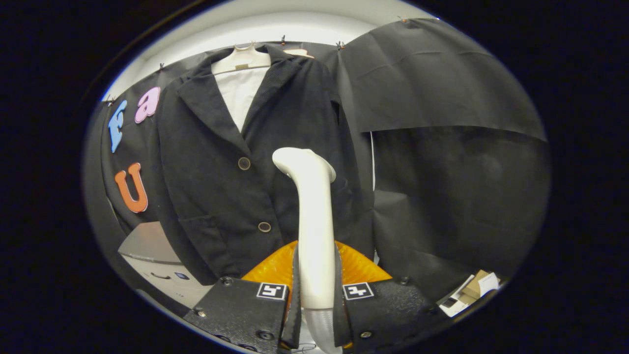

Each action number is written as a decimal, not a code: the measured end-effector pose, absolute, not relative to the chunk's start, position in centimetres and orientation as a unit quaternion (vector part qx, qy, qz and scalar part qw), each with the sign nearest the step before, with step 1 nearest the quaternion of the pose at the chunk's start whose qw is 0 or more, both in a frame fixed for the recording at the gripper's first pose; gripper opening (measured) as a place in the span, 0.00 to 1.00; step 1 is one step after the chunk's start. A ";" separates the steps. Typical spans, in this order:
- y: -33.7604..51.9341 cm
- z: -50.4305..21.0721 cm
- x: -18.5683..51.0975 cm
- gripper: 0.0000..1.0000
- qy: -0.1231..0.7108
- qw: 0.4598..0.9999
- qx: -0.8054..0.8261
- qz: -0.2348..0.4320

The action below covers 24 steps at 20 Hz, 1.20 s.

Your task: Iron the clothes twice with a garment steamer, once on the left side and once on the right side.

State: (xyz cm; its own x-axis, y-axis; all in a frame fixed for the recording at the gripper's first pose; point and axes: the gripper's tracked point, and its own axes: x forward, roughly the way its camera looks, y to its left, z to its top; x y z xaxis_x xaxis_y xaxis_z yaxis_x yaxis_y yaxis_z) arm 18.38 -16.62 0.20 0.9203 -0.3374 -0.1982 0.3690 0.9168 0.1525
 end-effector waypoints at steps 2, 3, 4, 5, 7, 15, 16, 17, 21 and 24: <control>-16.6 -0.7 18.0 0.29 0.091 0.975 0.085 -0.186; -16.5 -1.1 17.9 0.29 0.096 0.974 0.084 -0.186; -16.3 -1.6 17.9 0.29 0.100 0.974 0.083 -0.186; -16.2 -2.0 17.8 0.29 0.103 0.974 0.082 -0.186; -16.3 -2.6 17.7 0.29 0.108 0.973 0.081 -0.188; -16.0 -6.2 17.5 0.29 0.131 0.969 0.086 -0.191; -16.0 -6.7 17.4 0.29 0.132 0.969 0.088 -0.191; -16.0 -7.1 17.3 0.29 0.133 0.968 0.089 -0.191; -15.8 -8.9 17.1 0.29 0.147 0.967 0.094 -0.187; -15.8 -10.3 16.8 0.29 0.155 0.965 0.102 -0.184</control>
